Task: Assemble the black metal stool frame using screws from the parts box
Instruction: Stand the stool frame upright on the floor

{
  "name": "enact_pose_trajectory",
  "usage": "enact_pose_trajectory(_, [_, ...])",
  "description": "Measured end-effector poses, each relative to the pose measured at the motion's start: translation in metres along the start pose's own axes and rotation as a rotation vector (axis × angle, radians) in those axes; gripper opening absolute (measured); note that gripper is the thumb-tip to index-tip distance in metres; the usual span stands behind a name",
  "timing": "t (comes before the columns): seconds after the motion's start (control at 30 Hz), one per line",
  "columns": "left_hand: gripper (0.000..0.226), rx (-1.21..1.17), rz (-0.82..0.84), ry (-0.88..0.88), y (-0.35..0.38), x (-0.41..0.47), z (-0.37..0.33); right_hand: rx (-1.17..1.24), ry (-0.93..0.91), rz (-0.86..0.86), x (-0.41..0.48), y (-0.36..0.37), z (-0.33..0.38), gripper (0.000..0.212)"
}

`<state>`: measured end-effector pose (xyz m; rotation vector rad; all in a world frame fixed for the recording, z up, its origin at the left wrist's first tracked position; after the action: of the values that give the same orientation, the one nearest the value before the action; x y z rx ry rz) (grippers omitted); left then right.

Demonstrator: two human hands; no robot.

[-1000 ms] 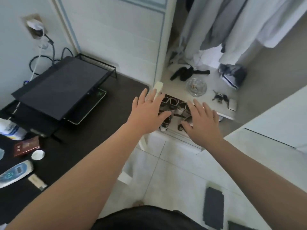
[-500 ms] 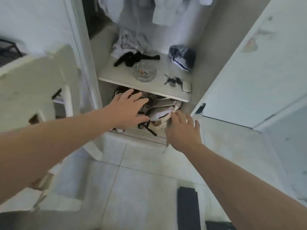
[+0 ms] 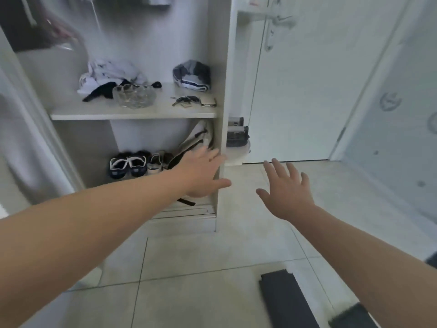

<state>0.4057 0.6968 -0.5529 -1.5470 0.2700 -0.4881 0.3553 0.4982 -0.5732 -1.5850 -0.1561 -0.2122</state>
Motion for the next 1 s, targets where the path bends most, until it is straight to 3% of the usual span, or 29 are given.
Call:
enact_pose_trajectory(0.3, [0.080,-0.186,-0.054,0.181,-0.065,-0.072,-0.180,0.051,0.194,-0.064,-0.176,-0.111,-0.118,0.074])
enact_pose_trajectory(0.57, [0.079,-0.269,0.028,0.318,-0.057,-0.069,-0.338,0.035,0.376,-0.163,-0.301,-0.158,-0.239,0.074])
enact_pose_trajectory(0.87, [0.088,-0.567,0.158,0.141,-0.014,-0.017,-0.440,0.123,0.696,-0.236,-0.397,-0.136,-0.343,0.084])
enact_pose_trajectory(1.0, [0.097,-0.792,0.250,-0.053,0.019,0.008,-0.462,0.385,0.856,-0.211,-0.414,-0.099,-0.367,0.090])
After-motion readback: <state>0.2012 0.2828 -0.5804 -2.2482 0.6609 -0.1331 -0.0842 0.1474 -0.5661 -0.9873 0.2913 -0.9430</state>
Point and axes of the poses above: each hand's wrist, its own x-axis towards the middle knuckle, its own y-axis out of the palm, z = x × y, the point moved 7 cm from there along x, towards the middle knuckle, and after that the axes turned 10 degrees about -z, right-handed, at the moved point
